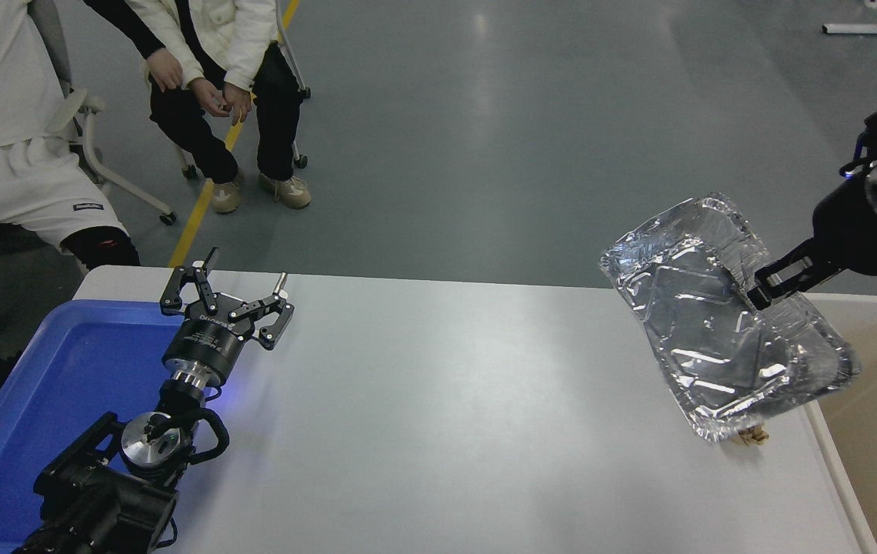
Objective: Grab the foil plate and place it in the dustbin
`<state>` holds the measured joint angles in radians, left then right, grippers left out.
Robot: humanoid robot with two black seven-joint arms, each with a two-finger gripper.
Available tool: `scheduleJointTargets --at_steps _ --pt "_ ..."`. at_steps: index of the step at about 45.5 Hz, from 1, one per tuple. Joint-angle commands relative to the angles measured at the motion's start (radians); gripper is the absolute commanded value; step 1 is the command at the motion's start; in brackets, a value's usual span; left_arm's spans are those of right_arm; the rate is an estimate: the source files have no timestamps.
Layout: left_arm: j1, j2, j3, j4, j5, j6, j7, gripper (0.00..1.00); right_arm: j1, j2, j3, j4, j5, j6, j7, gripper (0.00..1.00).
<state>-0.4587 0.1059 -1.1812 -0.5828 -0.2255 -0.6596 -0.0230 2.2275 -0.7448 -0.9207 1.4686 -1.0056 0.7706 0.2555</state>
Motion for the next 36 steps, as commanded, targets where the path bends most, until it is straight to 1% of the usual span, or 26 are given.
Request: scheduleJointTargets --at_steps 1,8,14,17,22,33,36 --pt "0.000 0.000 0.000 0.000 0.000 0.000 0.000 0.99 0.058 0.008 -0.007 0.021 0.042 0.015 0.001 0.00" --pt "0.000 0.000 0.000 0.000 0.000 0.000 0.000 0.99 0.047 -0.001 -0.024 0.003 0.045 0.015 0.001 0.00" --pt "0.000 0.000 0.000 0.000 0.000 0.000 0.000 0.99 0.009 -0.010 -0.023 -0.062 0.048 0.015 0.001 0.00" --pt "0.000 0.000 0.000 0.000 0.000 0.000 0.000 0.99 -0.035 -0.034 -0.020 -0.117 0.048 0.015 0.001 0.00" --pt "0.000 0.000 0.000 0.000 0.000 0.000 0.000 0.99 -0.138 -0.083 -0.015 -0.258 0.067 0.015 0.001 0.00" --pt "0.000 0.000 0.000 0.000 0.000 0.000 0.000 0.99 -0.416 -0.203 0.005 -0.651 0.194 0.015 0.002 0.00" --pt "0.000 0.000 0.000 0.000 0.000 0.000 0.000 0.99 -0.512 -0.223 0.031 -0.772 0.251 0.015 0.002 0.00"
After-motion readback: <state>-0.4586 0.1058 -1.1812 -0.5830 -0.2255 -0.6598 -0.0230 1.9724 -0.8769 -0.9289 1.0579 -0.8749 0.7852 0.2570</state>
